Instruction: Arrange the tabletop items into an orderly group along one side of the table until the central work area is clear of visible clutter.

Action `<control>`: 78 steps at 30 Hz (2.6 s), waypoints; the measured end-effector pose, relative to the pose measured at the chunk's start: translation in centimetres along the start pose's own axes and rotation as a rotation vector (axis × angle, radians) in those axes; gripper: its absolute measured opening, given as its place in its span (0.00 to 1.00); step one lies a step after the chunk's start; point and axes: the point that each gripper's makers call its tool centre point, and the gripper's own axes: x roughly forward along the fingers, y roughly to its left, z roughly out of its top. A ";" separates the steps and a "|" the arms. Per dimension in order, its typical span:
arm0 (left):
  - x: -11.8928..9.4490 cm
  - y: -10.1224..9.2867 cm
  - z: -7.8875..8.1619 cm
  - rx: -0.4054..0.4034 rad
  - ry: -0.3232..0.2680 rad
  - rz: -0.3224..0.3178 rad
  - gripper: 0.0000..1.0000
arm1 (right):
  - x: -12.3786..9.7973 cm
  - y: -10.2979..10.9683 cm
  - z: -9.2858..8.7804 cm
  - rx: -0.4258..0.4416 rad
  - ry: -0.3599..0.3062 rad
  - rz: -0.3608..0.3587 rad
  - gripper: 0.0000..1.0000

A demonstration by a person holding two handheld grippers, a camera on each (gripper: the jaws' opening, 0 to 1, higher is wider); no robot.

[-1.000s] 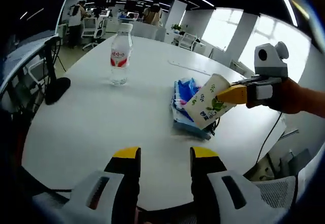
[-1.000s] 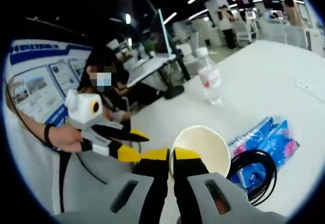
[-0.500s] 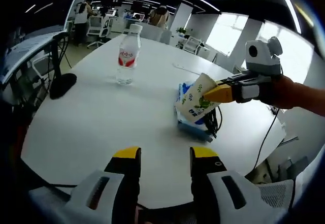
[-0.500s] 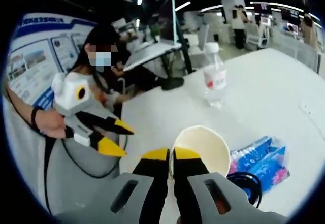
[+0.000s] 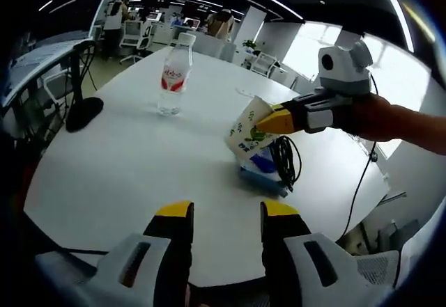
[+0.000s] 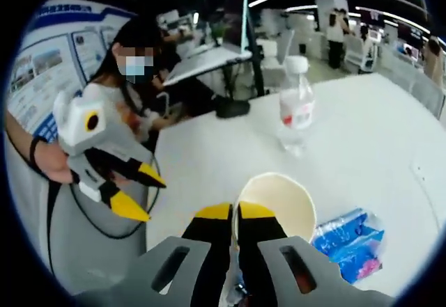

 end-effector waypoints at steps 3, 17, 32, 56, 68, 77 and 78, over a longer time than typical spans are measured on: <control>0.0 0.0 -0.1 -0.007 -0.003 -0.003 0.37 | 0.5 -0.3 0.2 -0.050 0.022 -0.002 0.00; 0.0 -0.3 0.1 -0.022 -0.011 -0.014 0.37 | 2.7 -1.9 0.3 -0.165 0.107 -0.018 0.00; -0.2 -0.2 -0.2 -0.046 -0.009 -0.024 0.37 | 5.3 -3.8 1.1 -0.320 0.203 -0.035 0.00; -0.7 0.1 -0.6 -0.057 -0.009 -0.029 0.36 | 6.8 -5.2 2.7 -0.392 0.257 -0.045 0.00; -0.7 -0.3 -0.9 -0.061 -0.002 -0.043 0.36 | 7.6 -6.4 2.6 -0.399 0.287 -0.046 0.00; -0.7 -0.2 -1.0 -0.071 0.000 -0.041 0.36 | 8.5 -8.0 2.8 -0.388 0.304 -0.063 0.00; -0.7 -0.3 -1.0 -0.071 0.001 -0.042 0.36 | 8.6 -8.1 3.0 -0.386 0.302 -0.067 0.00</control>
